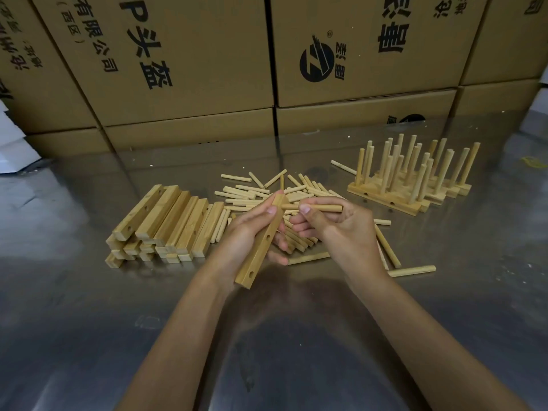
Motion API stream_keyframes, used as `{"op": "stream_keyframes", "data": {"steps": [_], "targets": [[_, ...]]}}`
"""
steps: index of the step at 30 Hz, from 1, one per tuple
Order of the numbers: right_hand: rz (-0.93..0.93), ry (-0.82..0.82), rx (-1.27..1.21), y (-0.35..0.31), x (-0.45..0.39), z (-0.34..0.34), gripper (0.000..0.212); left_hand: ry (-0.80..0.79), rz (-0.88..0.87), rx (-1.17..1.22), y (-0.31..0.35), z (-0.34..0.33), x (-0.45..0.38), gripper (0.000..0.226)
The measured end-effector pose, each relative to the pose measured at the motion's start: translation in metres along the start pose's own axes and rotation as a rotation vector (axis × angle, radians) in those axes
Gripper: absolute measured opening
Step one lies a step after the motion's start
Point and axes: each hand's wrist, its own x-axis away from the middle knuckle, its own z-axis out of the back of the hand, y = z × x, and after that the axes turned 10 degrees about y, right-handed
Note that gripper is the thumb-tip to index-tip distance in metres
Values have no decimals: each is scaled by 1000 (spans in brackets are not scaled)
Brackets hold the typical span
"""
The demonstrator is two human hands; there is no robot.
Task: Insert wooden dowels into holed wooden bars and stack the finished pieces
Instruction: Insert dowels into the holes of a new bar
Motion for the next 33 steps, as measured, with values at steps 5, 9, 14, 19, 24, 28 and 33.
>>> {"op": "stream_keyframes", "data": {"steps": [5, 9, 14, 19, 24, 28, 33], "targets": [[-146, -10, 85, 2, -10, 3, 53, 73, 6, 52, 3, 1, -5, 35], [-56, -170, 567, -3, -22, 25, 33, 182, 27, 118, 5, 13, -9, 36], [163, -543, 1216, -3, -22, 33, 14, 217, 75, 201, 5, 22, -12, 31], [202, -420, 861, -2, -15, 21, 9, 230, 96, 227, 3, 19, -11, 28], [285, -392, 591, 1, 0, 4, 16, 241, 105, 210, 1, 15, -12, 28], [387, -365, 591, 5, 3, -1, 19, 213, 109, 202, 0, 12, -13, 33], [451, -292, 641, 8, 6, -4, 20, 193, 94, 188, 0, 11, -11, 33]]}}
